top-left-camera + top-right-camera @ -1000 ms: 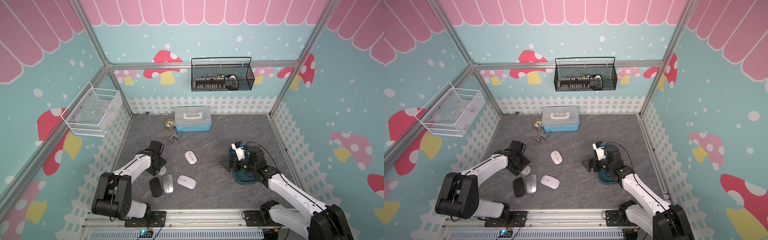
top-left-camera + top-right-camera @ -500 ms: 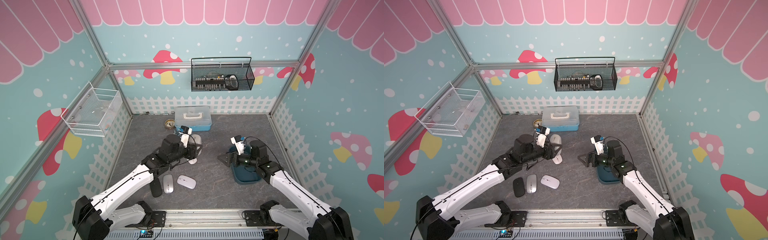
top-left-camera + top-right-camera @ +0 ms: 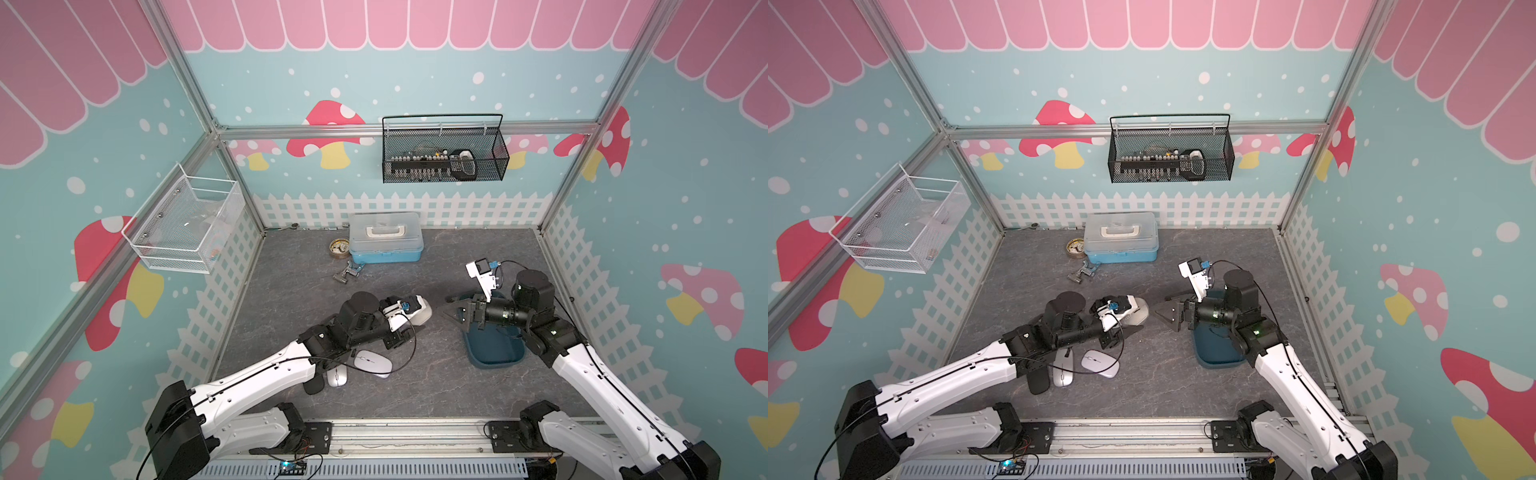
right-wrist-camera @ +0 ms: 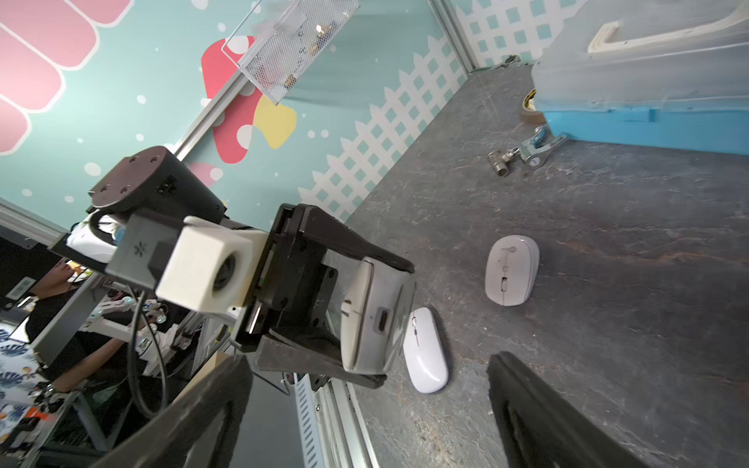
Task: Put the mouse in the storage box
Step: Pick up the mouse from the center of the board.
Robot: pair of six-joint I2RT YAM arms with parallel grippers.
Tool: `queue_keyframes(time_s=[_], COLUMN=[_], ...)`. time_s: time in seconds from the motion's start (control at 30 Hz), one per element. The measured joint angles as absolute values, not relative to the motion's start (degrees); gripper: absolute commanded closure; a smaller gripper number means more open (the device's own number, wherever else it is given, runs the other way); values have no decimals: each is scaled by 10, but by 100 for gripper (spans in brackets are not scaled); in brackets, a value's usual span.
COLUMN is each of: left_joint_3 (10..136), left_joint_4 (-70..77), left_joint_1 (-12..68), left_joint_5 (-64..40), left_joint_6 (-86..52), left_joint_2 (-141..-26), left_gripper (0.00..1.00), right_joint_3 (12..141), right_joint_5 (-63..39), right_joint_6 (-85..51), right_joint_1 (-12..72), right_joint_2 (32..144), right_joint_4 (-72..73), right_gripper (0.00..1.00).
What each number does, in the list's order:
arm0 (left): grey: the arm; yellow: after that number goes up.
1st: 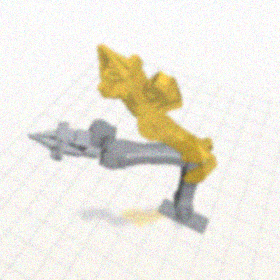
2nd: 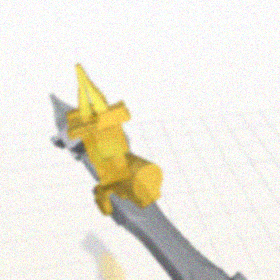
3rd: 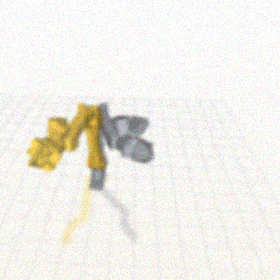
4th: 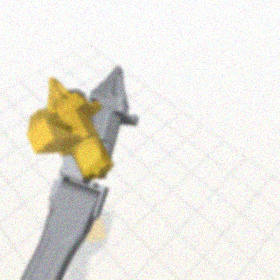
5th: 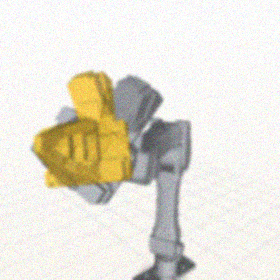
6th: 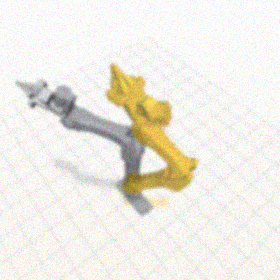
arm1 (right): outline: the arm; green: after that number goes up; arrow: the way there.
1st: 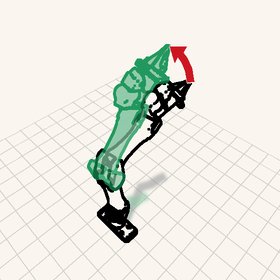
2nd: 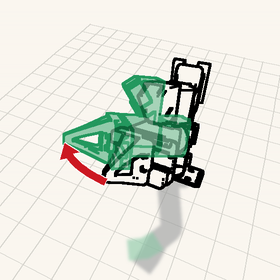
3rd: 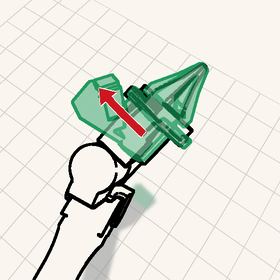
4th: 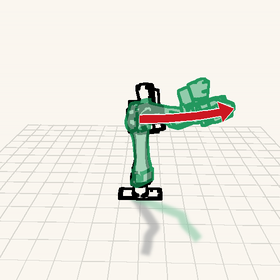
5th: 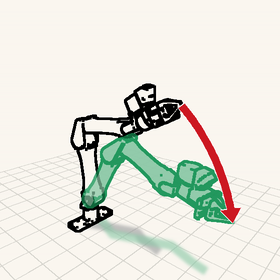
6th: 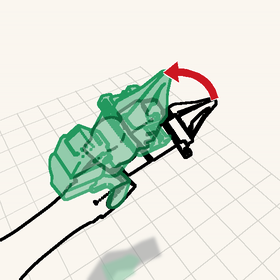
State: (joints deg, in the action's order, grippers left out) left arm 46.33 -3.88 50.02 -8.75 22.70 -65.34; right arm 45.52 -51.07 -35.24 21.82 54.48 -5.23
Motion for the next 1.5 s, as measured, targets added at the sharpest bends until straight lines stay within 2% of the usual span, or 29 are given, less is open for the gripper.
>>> queue_keyframes(time_s=[0.37, 0.73, 0.8, 0.97, 1.1, 1.13, 1.2, 1.33, 1.5], left_joint_3=[460, 460, 460, 456, 453, 453, 452, 447, 411], left_joint_4=[-22, -18, -20, -28, -30, -30, -24, -11, -10], left_joint_1=[512, 519, 519, 520, 520, 520, 524, 533, 534], left_joint_5=[-84, -77, -74, -62, -55, -53, -46, -29, 20], left_joint_6=[302, 305, 307, 307, 304, 303, 300, 279, 160], left_joint_2=[-654, -662, -662, -663, -663, -663, -663, -660, -603], left_gripper=[51, 49, 49, 46, 33, 24, 1, 1, 1], right_joint_3=[470, 494, 494, 496, 496, 496, 496, 496, 505], right_joint_5=[-502, -445, -435, -413, -406, -405, -405, -397, -377], right_joint_6=[-351, -366, -371, -375, -369, -370, -373, -373, -355], right_joint_1=[279, 354, 361, 369, 372, 373, 374, 376, 361], right_joint_2=[611, 679, 688, 698, 701, 701, 701, 703, 729], right_joint_4=[-76, -81, -81, -79, -79, -78, -76, -74, -72], right_gripper=[15, 36, 41, 62, 70, 70, 70, 71, 72])
